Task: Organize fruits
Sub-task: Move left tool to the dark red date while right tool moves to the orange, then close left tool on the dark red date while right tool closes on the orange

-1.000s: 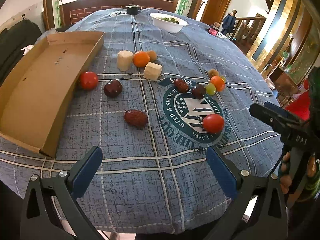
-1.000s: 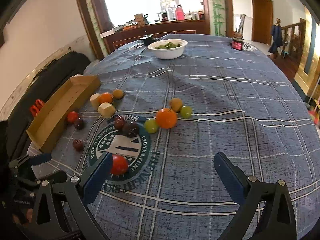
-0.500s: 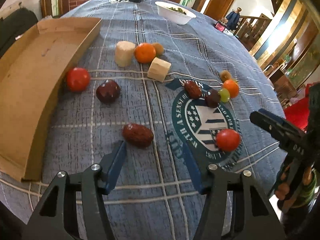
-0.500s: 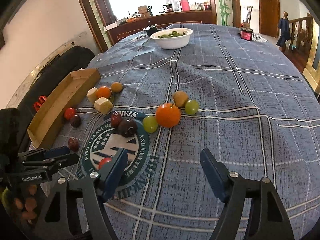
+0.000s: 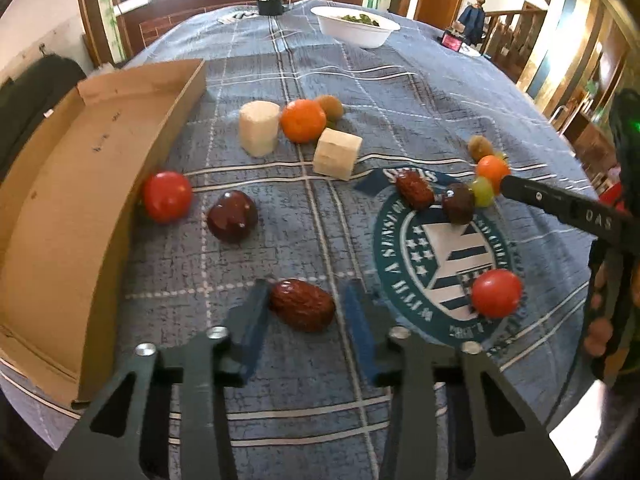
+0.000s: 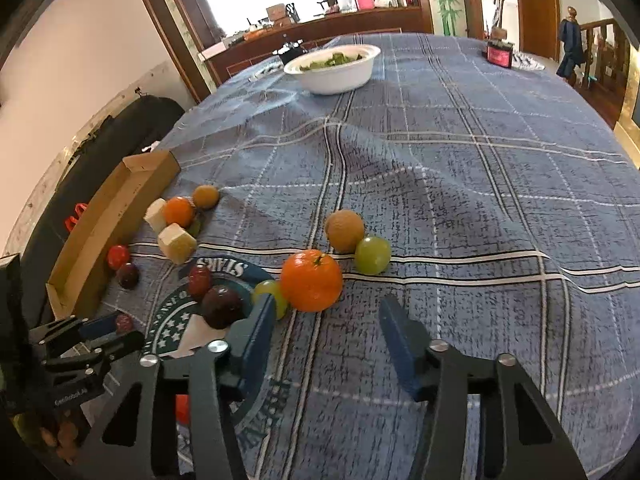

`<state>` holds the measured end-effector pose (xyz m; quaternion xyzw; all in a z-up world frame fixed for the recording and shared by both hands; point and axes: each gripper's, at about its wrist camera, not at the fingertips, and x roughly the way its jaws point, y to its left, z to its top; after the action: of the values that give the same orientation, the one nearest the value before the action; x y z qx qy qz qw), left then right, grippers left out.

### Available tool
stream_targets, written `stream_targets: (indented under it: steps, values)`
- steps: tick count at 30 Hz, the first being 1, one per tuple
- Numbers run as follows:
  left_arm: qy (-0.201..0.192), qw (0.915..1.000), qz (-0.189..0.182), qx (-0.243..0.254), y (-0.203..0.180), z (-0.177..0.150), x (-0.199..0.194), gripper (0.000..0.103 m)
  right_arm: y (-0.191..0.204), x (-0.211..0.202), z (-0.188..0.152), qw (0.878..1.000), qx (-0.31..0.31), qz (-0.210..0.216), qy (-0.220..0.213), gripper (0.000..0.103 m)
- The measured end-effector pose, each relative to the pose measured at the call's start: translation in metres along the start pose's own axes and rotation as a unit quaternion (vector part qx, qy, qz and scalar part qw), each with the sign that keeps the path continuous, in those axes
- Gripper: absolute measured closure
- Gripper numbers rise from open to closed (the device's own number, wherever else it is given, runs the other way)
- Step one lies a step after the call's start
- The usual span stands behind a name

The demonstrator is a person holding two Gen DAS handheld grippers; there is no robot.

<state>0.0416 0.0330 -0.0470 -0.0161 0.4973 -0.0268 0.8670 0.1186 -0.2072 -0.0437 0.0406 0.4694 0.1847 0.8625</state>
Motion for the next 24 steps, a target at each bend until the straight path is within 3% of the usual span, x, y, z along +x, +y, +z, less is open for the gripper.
stream_targets:
  steps: [5,12,15,16,19,22,24]
  values:
    - [-0.004,0.9999,-0.013,-0.002,0.006,0.000,-0.001,0.074,0.003,0.010,0.005,1.000,-0.008,0.020,0.005,0.060]
    - [-0.012,0.9999,-0.009,0.007,0.002,-0.003,-0.003,0.074,0.014,0.018,0.021,1.000,-0.012,0.027,0.004,0.060]
    - [-0.014,0.9998,-0.014,0.007,0.003,-0.004,-0.003,0.074,0.008,0.024,0.025,0.999,0.008,0.046,0.013,0.054]
    - [-0.015,0.9997,-0.014,0.009,0.003,-0.004,-0.004,0.074,0.006,0.026,0.025,0.999,0.017,0.048,0.016,0.046]
    - [-0.016,0.9997,-0.012,0.013,0.002,-0.005,-0.004,0.074,0.003,0.028,0.023,0.997,0.031,0.067,0.019,0.046]
    - [-0.016,0.9997,-0.020,0.002,0.005,-0.004,-0.006,0.075,0.002,0.026,0.022,0.996,0.039,0.085,0.015,0.066]
    - [-0.016,0.9992,-0.034,-0.013,0.008,-0.005,-0.008,0.075,0.001,0.024,0.020,0.995,0.046,0.085,0.018,0.066]
